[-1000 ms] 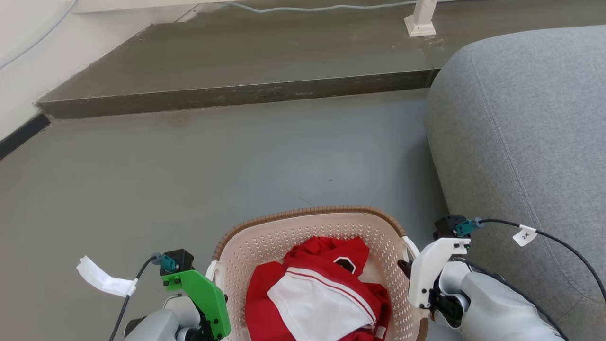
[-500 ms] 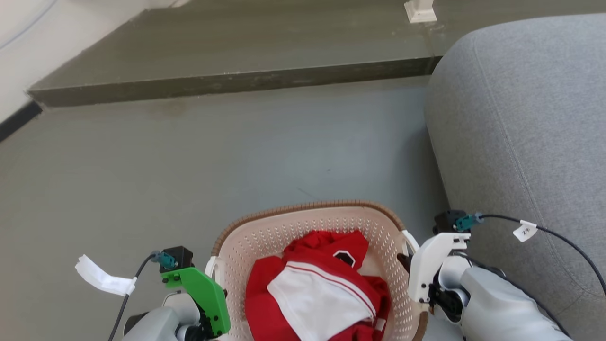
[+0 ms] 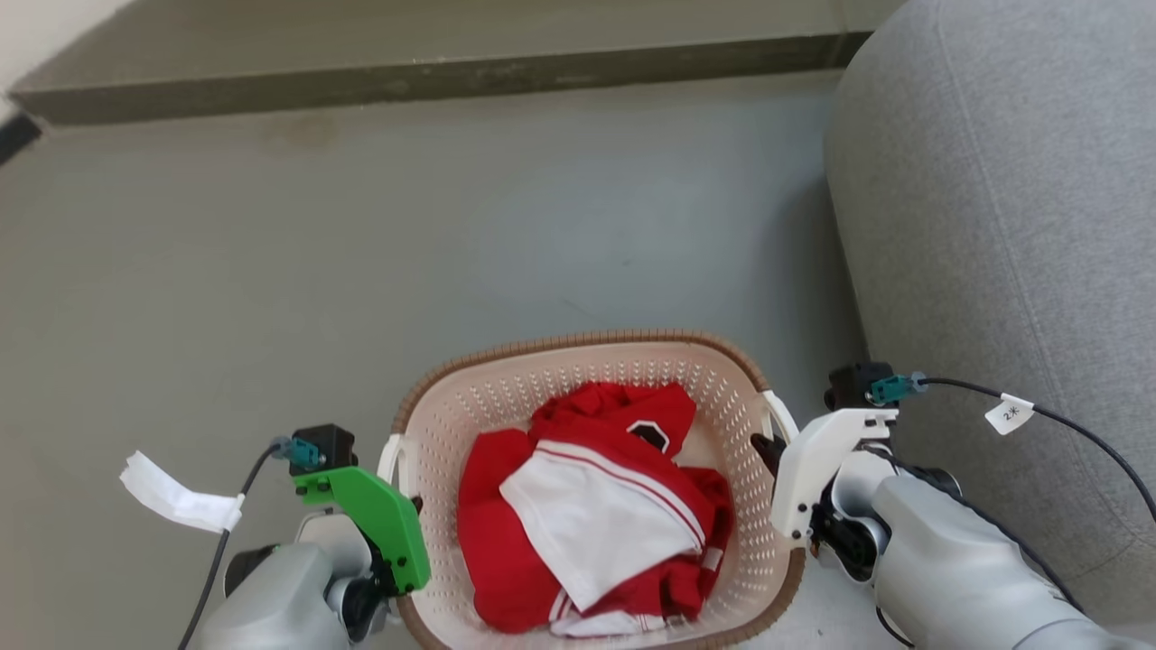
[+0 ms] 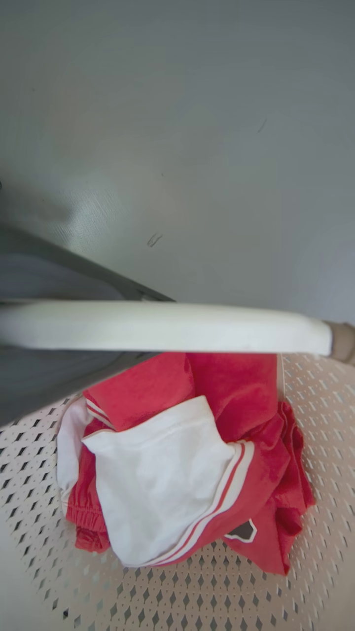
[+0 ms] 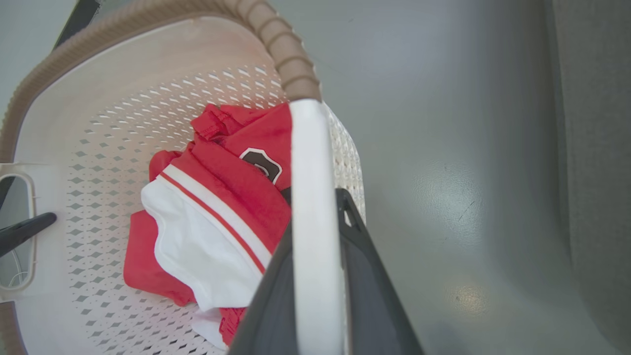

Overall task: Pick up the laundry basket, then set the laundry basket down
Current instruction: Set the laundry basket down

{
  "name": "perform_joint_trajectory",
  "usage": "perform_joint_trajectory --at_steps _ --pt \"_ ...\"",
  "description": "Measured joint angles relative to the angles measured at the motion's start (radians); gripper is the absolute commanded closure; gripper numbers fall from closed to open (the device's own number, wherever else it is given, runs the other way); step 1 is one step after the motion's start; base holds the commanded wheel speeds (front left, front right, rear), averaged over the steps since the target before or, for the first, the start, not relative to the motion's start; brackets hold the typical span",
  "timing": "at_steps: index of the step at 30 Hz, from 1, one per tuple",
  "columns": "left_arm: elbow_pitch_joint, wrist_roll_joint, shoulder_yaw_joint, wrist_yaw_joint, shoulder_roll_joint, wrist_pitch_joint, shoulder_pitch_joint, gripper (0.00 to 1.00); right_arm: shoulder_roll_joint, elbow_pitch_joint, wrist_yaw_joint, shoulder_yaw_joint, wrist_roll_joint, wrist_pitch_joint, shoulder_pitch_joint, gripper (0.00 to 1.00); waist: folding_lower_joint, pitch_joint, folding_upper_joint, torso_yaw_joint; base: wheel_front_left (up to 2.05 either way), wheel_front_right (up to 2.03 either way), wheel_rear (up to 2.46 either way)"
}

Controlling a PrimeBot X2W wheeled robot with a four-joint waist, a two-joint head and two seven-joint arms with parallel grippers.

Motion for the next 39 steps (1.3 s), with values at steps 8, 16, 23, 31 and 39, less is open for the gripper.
perform_joint_trajectory --at_steps 8,16,23,31,39 --pt "-0.008 0.003 0.002 0.0 0.006 -0.049 -0.048 1.0 -0.002 -0.005 0.0 0.0 0.0 -0.044 -0.054 1.0 0.0 0.07 0.0 0.003 0.0 0.0 0.0" --pt "-0.018 0.011 0.002 0.0 0.009 -0.1 -0.093 1.0 -0.011 -0.008 0.0 -0.001 -0.002 -0.097 -0.104 1.0 0.0001 0.164 0.0 0.005 0.0 0.0 0.0" --pt "-0.021 0.021 0.001 0.0 0.012 -0.14 -0.14 1.0 -0.015 -0.008 0.0 -0.001 -0.005 -0.142 -0.143 1.0 0.0001 0.246 0.0 0.008 0.0 0.0 0.0" --pt "-0.021 0.04 0.0 -0.001 0.024 -0.198 -0.191 1.0 -0.011 -0.01 0.0 -0.001 -0.007 -0.186 -0.186 1.0 0.0001 0.336 0.0 0.012 0.0 0.0 0.0" --pt "0.005 0.054 0.002 -0.004 0.027 -0.237 -0.23 1.0 -0.008 -0.016 0.0 0.007 -0.007 -0.2 -0.221 1.0 0.0002 0.421 0.0 0.016 0.0 0.0 0.0"
